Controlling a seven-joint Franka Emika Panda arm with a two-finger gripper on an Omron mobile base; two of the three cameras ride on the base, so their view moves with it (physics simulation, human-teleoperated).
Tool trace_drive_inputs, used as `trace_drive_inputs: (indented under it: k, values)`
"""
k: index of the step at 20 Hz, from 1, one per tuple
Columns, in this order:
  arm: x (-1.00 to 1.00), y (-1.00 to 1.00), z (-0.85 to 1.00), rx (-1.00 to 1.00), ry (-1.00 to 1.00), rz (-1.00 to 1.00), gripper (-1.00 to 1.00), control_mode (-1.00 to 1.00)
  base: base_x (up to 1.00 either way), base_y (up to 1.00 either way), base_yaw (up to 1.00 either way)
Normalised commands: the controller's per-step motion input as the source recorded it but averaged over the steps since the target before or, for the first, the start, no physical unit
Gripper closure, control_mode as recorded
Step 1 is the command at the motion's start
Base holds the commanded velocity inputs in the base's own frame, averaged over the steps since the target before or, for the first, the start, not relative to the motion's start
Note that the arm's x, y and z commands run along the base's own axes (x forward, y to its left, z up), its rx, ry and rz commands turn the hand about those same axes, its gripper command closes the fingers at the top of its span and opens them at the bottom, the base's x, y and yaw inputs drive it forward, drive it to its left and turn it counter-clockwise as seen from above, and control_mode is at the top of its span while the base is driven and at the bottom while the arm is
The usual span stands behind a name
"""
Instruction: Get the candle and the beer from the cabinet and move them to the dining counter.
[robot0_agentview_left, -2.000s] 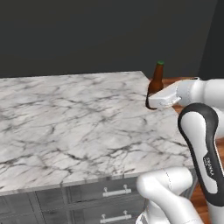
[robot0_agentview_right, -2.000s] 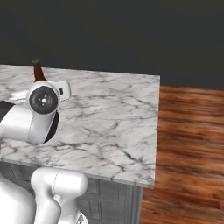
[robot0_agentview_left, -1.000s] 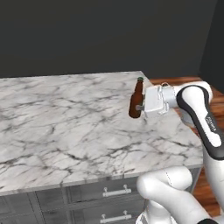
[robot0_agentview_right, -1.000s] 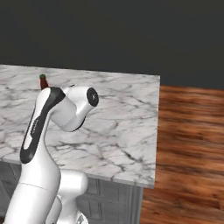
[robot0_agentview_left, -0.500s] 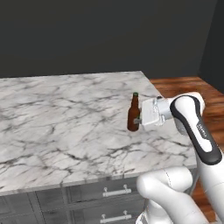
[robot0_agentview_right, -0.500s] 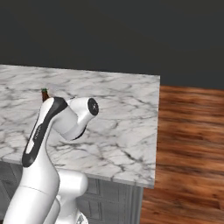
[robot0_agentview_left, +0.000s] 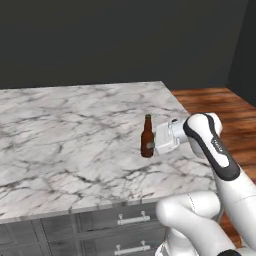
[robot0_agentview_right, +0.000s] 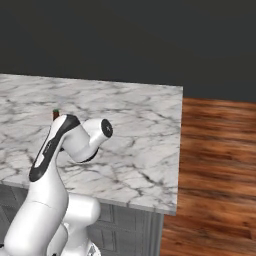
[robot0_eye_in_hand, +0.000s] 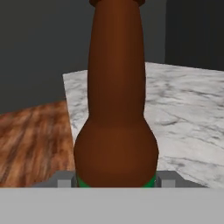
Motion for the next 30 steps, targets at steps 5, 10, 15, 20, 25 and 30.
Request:
trace_drive_inputs:
  k: [5,10,15,20,25,30]
  values:
    - [0.24,0.13,-0.29,-0.11,-0.02,0.12,1.00,-1.00,0.00,0.00,0.00]
    - [0.06,0.12,-0.33,-0.10,-0.30,0.19,1.00,-1.00,0.00,0.00,0.00]
    - [0.14,0.04,-0.31,0.00,-0.24,0.14,1.00,-1.00,0.00,0.00,0.00]
    - [0.20,0.00,-0.25,0.00,-0.08,0.11,1.00,-1.00,0.00,0.00,0.00]
    - [0.26,0.00,-0.23,0.00,-0.02,0.09,1.00,-1.00,0.00,0.00,0.00]
    - [0.19,0.00,-0.28,0.00,0.00,0.09,1.00,-1.00,0.00,0.00,0.00]
